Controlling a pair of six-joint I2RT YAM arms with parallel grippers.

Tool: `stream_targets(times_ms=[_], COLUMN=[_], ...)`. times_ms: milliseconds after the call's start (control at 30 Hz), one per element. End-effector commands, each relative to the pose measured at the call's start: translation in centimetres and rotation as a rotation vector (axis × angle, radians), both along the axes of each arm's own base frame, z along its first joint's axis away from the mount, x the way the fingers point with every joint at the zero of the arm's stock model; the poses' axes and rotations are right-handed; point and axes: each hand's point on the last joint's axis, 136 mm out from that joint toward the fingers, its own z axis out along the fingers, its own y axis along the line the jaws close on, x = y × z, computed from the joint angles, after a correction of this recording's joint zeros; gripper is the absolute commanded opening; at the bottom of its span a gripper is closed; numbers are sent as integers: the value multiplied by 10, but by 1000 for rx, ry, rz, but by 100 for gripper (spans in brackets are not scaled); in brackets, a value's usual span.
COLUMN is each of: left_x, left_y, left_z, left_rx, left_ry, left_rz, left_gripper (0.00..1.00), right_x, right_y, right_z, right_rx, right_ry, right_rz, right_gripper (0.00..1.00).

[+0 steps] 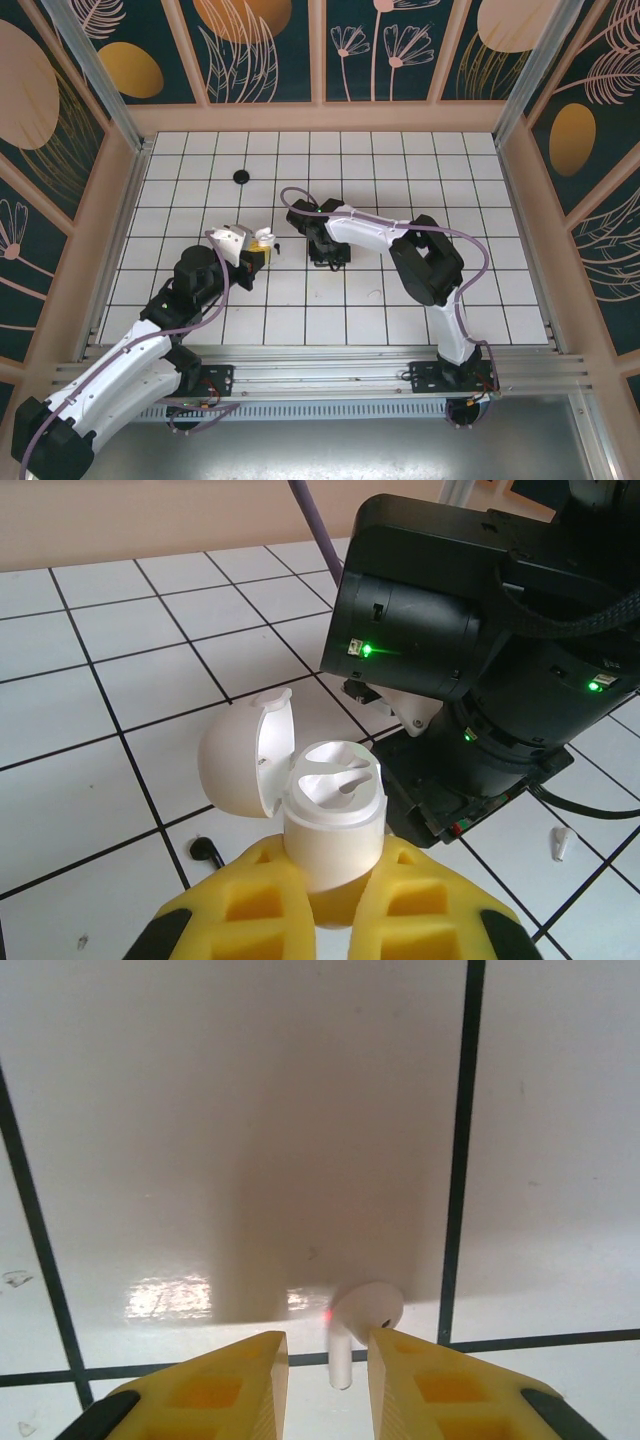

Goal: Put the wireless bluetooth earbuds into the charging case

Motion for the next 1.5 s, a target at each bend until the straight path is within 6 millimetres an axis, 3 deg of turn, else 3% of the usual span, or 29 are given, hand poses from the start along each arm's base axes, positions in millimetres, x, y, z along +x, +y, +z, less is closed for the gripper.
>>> stream_targets(times_ms=[0, 667, 833, 1133, 1467], left_x=[0, 0, -1, -5, -13], left_y=[-4, -4, -7, -12, -22], left_z=[6, 4, 5, 11, 15], left_rx=[-6, -1, -4, -32, -80], left_ry=[-35, -23, -26, -54, -105], left_rz=[-20, -23, -36, -76, -151], left_gripper=[0, 0, 0, 0, 0], right_x=[0, -8, -8, 0, 5], right_y=[-11, -14, -15, -15, -29], right_z=[12, -14, -17, 0, 17], right_rx=[-56, -27, 9, 61, -4], right_ry=[-31, 29, 40, 1, -37], right_rz=[-16, -20, -18, -12, -19], right_gripper=[28, 28, 22, 14, 13])
